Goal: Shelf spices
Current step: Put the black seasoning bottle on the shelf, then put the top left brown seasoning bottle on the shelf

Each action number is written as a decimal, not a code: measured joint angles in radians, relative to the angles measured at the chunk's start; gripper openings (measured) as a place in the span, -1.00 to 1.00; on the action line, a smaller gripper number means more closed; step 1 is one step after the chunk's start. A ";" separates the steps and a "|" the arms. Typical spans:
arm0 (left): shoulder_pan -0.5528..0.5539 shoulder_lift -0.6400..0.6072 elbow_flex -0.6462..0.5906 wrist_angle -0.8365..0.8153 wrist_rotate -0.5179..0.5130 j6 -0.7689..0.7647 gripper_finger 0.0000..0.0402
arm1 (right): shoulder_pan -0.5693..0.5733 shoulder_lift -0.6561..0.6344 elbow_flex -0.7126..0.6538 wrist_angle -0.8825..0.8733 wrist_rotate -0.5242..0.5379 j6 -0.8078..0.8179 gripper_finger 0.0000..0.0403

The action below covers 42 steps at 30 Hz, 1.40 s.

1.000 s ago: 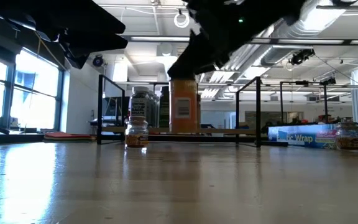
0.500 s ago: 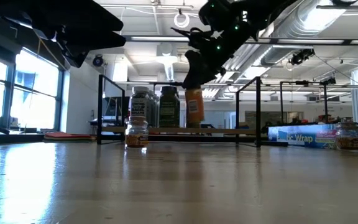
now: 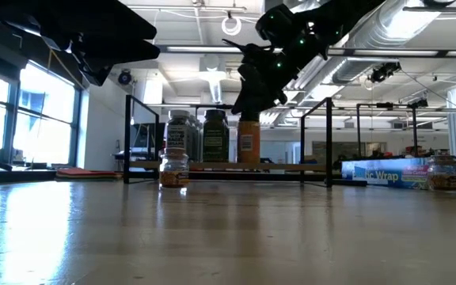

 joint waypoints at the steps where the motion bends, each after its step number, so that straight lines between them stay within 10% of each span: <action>1: 0.000 0.000 0.000 0.000 0.000 0.000 -0.40 | 0.000 0.000 0.000 0.005 0.002 0.000 0.20; 12: 0.000 0.000 0.000 0.006 -0.001 -0.001 -0.40 | 0.104 -0.082 0.000 -0.016 0.212 -0.050 0.16; 29: -0.005 0.000 0.000 0.006 -0.017 -0.043 -0.40 | 0.138 0.052 0.000 -0.189 0.167 0.017 -0.58; 42: -0.025 0.000 0.000 0.003 -0.031 -0.053 -0.40 | 0.213 0.013 0.000 -0.289 0.105 0.041 -0.65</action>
